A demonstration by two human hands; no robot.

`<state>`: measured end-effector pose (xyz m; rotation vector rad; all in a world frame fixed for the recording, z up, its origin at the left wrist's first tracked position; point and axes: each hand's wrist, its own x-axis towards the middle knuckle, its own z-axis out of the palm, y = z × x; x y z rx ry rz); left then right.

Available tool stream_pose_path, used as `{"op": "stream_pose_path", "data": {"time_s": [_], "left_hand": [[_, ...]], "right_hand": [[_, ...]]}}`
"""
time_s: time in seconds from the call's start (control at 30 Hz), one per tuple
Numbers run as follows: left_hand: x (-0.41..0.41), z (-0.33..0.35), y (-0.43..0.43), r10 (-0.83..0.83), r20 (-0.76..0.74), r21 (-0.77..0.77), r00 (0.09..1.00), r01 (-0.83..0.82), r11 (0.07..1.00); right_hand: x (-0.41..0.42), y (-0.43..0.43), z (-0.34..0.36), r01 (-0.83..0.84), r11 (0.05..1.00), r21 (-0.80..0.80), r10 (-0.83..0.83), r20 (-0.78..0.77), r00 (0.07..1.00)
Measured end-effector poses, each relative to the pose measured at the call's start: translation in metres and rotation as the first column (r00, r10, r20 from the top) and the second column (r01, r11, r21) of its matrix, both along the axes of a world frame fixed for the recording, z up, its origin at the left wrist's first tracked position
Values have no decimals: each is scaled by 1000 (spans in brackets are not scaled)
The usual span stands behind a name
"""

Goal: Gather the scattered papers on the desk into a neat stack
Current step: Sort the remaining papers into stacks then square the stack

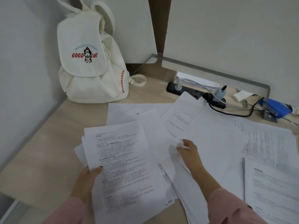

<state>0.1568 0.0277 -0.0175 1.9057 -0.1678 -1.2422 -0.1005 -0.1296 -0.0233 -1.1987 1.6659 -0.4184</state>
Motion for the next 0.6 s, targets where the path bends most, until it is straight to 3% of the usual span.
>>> {"op": "stream_pose_path", "data": {"time_s": [0.07, 0.17, 0.23, 0.3, 0.43, 0.6], "left_hand": [[9, -4, 8, 12, 18, 41, 1000, -13, 999], [14, -9, 17, 21, 15, 67, 1000, -22, 997], [13, -12, 20, 35, 24, 74, 999, -37, 997], [11, -13, 21, 44, 28, 82, 999, -46, 996], [11, -13, 22, 39, 41, 88, 998, -43, 995], [7, -3, 15, 32, 50, 67, 998, -35, 997]], "right_hand": [[8, -11, -6, -85, 996, -31, 80, -132, 988], [18, -16, -11, -296, 955, -32, 266, -356, 896], [24, -17, -13, -343, 939, 25, 324, -403, 856], [29, -17, -14, -283, 955, 92, 297, -363, 883], [37, -9, -6, -201, 960, 196, 222, -87, 971], [22, -6, 25, -68, 998, 3, 68, -13, 998]]}}
